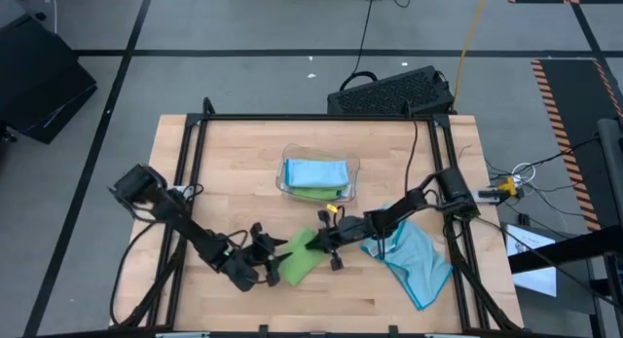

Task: Fold microfiber towels
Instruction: Stack the green microfiber cloth on top of the blue microfiber cloth in the transparent bin

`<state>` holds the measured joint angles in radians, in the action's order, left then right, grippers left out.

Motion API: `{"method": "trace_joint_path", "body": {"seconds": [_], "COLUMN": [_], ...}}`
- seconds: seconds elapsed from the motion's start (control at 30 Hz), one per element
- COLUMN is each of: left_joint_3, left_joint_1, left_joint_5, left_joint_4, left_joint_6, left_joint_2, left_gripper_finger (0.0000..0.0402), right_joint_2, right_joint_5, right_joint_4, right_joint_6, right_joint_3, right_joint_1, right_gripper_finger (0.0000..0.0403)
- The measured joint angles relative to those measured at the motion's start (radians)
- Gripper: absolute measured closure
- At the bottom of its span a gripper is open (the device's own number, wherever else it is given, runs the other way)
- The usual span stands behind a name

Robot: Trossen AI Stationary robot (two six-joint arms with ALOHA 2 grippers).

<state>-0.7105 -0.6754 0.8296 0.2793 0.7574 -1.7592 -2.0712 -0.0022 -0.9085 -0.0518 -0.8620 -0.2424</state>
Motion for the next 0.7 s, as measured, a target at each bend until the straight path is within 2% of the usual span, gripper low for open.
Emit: {"method": "trace_joint_path", "body": {"seconds": [0.17,0.3,0.37,0.53,0.7], "left_joint_3": [0.0,-0.006,-0.032,-0.165,-0.31], "left_joint_1": [-0.002,-0.014,-0.03,-0.075,-0.099], "left_joint_5": [-0.003,-0.065,-0.075,-0.073,-0.069], "left_joint_4": [0.069,0.168,0.153,-0.048,-0.36], "left_joint_6": [-0.098,-0.228,-0.269,-0.362,-0.371], "left_joint_2": [0.08,0.064,0.04,-0.007,-0.079], "left_gripper_finger": [0.0222,0.0222,0.0222,0.0202,0.015], "right_joint_2": [-0.022,0.037,0.084,0.192,0.227], "right_joint_5": [0.001,0.001,0.002,0.006,0.056], "right_joint_4": [0.001,0.024,0.051,0.228,0.335], "right_joint_6": [0.067,0.084,0.085,0.085,0.108], "right_joint_3": [-0.002,-0.002,-0.003,-0.002,-0.003], "right_joint_1": [-0.006,-0.014,-0.02,-0.046,-0.111], "right_gripper_finger": [0.0395,0.0396,0.0391,0.0365,0.0326]}}
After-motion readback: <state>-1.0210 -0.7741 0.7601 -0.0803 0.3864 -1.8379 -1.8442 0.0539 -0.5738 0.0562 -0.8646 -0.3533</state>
